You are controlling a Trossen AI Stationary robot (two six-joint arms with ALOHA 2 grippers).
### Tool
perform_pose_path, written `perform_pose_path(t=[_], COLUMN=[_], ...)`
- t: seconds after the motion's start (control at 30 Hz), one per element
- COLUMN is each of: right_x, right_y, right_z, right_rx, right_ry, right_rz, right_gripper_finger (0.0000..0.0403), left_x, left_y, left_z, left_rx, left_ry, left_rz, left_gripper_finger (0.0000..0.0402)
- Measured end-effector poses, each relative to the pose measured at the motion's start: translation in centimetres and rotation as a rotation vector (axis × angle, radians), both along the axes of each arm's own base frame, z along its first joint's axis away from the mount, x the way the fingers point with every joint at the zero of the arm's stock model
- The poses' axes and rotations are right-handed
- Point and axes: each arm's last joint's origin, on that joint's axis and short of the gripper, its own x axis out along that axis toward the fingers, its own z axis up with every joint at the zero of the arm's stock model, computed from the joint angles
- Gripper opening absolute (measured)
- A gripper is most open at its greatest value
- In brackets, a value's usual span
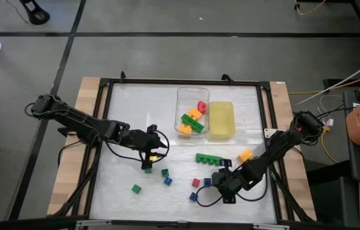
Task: Sort blocks by size
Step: Put the small red block into the yellow bin
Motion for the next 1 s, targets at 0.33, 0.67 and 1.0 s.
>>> perform_pose_path(t=[0.33, 0.67, 1.0], right_x=[-0.1, 0.6, 0.5], right_y=[0.1, -0.8, -0.9], right_z=[0.0, 0.0, -0.1], right_rx=[0.061, 0.108, 0.066], right_ry=[0.047, 0.079, 0.060], right_rz=[0.012, -0.031, -0.036], right_gripper_finger=[0.0163, 0.0163, 0.0163], left_x=[0.0, 0.0, 0.0], left_y=[0.0, 0.0, 0.0], left_z=[0.0, 0.0, 0.0], left_rx=[0.000, 0.000, 0.001], left_ry=[0.000, 0.000, 0.001], left_rz=[0.000, -0.001, -0.001], left_gripper_finger=[0.0156, 0.0157, 0.0157])
